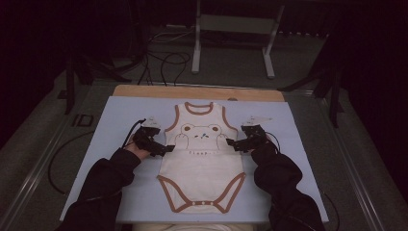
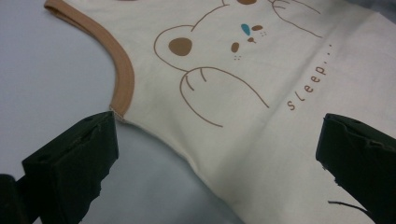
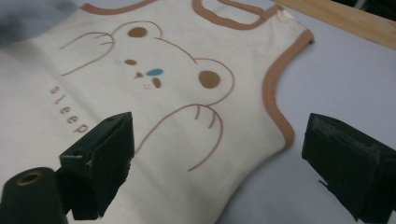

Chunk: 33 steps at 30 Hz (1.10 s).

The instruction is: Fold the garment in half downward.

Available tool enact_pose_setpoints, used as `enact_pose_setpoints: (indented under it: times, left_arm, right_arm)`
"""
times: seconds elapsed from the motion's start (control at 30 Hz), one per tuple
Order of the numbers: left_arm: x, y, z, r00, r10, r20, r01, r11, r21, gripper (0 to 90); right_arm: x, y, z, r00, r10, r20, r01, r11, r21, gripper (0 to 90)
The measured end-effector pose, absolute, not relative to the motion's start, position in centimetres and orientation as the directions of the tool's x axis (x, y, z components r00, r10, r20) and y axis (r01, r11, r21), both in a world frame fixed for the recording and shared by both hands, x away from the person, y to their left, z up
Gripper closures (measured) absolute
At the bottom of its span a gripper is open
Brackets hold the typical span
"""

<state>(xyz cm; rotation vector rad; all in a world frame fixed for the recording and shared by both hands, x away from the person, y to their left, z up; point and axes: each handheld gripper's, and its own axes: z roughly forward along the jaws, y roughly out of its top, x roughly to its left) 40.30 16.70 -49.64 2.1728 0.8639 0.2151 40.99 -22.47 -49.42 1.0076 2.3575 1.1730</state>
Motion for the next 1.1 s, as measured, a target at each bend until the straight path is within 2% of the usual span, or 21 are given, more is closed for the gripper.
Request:
enact_pose_setpoints:
  times: [0.1, 0.27, 0.33, 0.47, 0.5, 0.63, 0.77, 0.83, 1.0, 1.1]
  left_arm:
    - [40.6, 16.4, -50.0, 0.752, 0.65, -0.109, 0.522, -0.487, 0.7, 0.1]
    - [40.9, 16.0, -50.2, 0.745, 0.662, -0.086, 0.527, -0.505, 0.684, 0.3]
    - [41.2, 15.8, -50.4, 0.734, 0.675, -0.069, 0.534, -0.511, 0.673, 0.4]
    - [41.4, 15.7, -50.6, 0.726, 0.684, -0.065, 0.543, -0.514, 0.664, 3.6]
    - [41.5, 15.6, -50.8, 0.719, 0.693, -0.054, 0.548, -0.518, 0.656, 4.8]
    - [41.7, 15.6, -51.0, 0.705, 0.708, -0.042, 0.558, -0.517, 0.649, 10.2]
    - [41.9, 15.6, -51.1, 0.698, 0.715, -0.04, 0.561, -0.512, 0.65, 17.4]
    - [42.1, 15.3, -51.3, 0.693, 0.721, -0.034, 0.565, -0.513, 0.646, 22.3]
    - [42.2, 14.9, -51.6, 0.692, 0.722, -0.005, 0.564, -0.535, 0.629, 30.6]
    - [42.3, 14.9, -51.7, 0.687, 0.726, -0.014, 0.57, -0.528, 0.63, 37.0]
  right_arm:
    - [41.2, -22.3, -49.9, -0.698, 0.715, 0.04, 0.476, 0.422, 0.772, 9.3]
    - [41.4, -21.9, -50.4, -0.674, 0.739, 0.009, 0.503, 0.449, 0.738, 9.3]
    - [41.8, -21.9, -50.7, -0.654, 0.755, 0.051, 0.54, 0.418, 0.73, 9.3]
    - [42.2, -21.9, -50.9, -0.629, 0.776, 0.051, 0.563, 0.408, 0.719, 9.7]
    - [42.4, -21.9, -51.0, -0.619, 0.784, 0.044, 0.57, 0.411, 0.711, 14.0]
    - [42.9, -21.9, -51.3, -0.603, 0.797, 0.031, 0.582, 0.413, 0.7, 20.3]
    - [43.1, -21.9, -51.4, -0.596, 0.803, 0.023, 0.586, 0.415, 0.697, 23.2]
    - [43.3, -21.7, -51.9, -0.591, 0.806, 0.029, 0.603, 0.417, 0.68, 29.7]
    - [43.3, -21.3, -52.2, -0.596, 0.803, 0.021, 0.604, 0.431, 0.671, 36.9]
    - [43.4, -21.2, -52.0, -0.597, 0.802, 0.015, 0.604, 0.438, 0.666, 46.4]
